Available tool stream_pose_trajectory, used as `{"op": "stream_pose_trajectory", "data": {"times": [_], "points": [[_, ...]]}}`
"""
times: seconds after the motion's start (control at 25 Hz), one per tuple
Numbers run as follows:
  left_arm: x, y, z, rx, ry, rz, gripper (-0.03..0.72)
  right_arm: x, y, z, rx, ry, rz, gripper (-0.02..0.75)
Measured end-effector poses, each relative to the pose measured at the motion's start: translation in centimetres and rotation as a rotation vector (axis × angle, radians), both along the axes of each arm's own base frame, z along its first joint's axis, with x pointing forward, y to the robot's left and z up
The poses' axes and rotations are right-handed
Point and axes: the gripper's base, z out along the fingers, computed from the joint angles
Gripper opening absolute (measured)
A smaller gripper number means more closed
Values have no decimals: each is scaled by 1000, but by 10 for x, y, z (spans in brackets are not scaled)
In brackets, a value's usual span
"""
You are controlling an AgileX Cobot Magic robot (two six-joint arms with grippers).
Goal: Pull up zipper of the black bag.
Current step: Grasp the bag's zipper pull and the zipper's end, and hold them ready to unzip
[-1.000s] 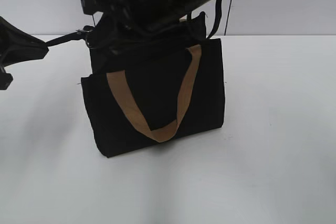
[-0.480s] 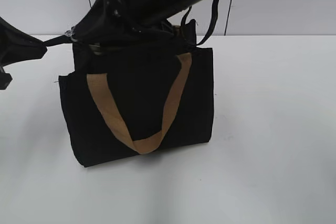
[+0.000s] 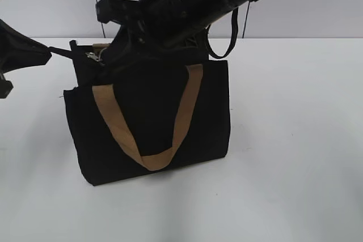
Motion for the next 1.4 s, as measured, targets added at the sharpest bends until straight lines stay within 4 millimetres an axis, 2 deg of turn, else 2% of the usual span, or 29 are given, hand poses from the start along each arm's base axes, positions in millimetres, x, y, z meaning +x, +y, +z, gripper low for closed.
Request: {"op": "stream_pose_trajectory", "data": {"times": [0.4, 0.84, 1.4], "points": [[-5, 6, -10, 36, 148, 88, 27, 5, 2, -1, -1, -69, -7, 1], [-6, 17, -10, -10, 206, 156, 26, 5, 7, -2, 12, -82, -29, -1], [-6, 18, -11, -17, 215, 157, 25, 11, 4, -3, 18, -96, -67, -1]]}}
